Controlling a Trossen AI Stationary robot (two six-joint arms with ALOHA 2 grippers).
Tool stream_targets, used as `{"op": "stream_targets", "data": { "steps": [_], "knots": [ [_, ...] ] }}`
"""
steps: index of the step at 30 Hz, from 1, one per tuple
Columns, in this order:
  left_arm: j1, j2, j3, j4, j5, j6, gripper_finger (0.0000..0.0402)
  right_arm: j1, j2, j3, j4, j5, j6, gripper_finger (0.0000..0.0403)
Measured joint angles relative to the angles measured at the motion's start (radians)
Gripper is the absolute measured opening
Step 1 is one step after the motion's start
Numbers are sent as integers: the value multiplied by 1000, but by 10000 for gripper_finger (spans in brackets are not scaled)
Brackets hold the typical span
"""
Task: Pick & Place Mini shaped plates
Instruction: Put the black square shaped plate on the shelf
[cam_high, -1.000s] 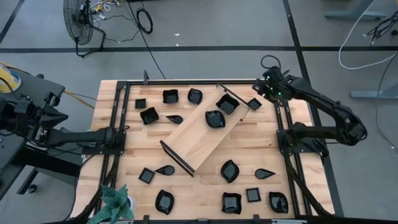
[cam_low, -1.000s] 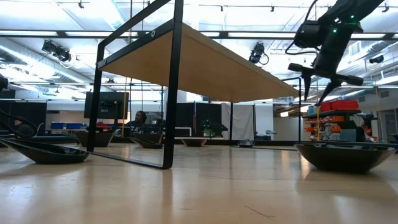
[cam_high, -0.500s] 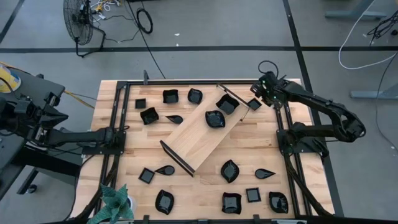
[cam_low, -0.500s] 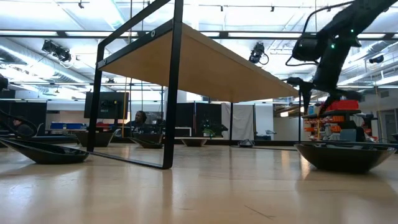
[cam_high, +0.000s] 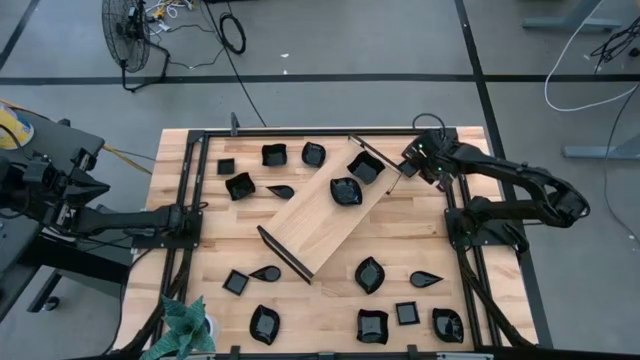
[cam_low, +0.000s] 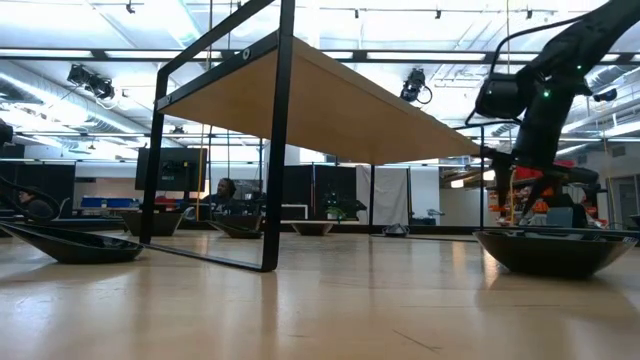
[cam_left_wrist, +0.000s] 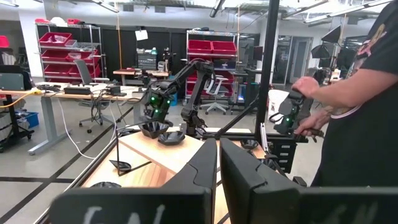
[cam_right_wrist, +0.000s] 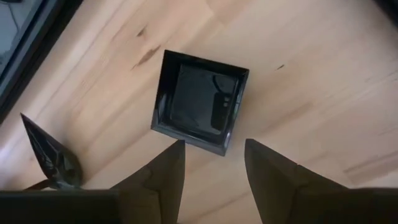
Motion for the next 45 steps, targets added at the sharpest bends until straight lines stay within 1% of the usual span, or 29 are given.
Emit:
{"op": "stream_targets", "data": {
  "steps": [8,28,40,45],
  "knots": [
    [0,0,0,0,0,0,25,6,39,-38,47,6,33,168],
    [0,0,0,0,0,0,25,6,193,-39,144,27,33,168],
    [0,0,0,0,0,0,25,7,208,-38,158,52,69,168],
    [0,0,0,0,0,0,25,7,209,-38,159,57,93,154]
  ]
}}
